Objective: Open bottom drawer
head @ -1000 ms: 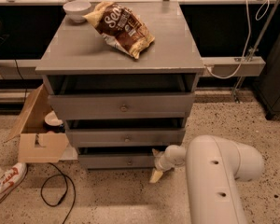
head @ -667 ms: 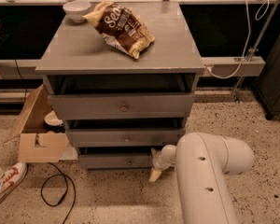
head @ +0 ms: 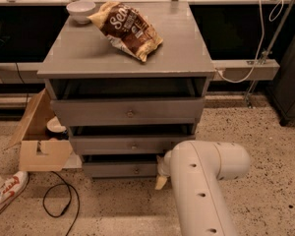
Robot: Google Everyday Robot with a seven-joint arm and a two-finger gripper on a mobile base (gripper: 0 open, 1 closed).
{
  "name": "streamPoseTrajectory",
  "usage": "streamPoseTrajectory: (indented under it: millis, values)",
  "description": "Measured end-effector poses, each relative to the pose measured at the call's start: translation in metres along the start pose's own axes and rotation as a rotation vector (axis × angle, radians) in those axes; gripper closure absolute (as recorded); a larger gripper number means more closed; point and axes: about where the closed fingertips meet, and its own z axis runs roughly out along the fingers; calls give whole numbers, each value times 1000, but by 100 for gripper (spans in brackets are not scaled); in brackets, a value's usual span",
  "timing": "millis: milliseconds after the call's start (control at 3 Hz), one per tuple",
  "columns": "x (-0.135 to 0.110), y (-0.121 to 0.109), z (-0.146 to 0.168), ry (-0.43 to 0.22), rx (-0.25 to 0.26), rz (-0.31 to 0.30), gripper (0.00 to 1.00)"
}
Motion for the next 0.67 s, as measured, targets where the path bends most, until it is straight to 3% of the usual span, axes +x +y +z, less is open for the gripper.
streamPoseTrajectory:
  millis: [333,667]
  values:
    - [-4,-10,16,-19,-26,-4,3]
    - [-6,-10,25,-43,-42,0,25]
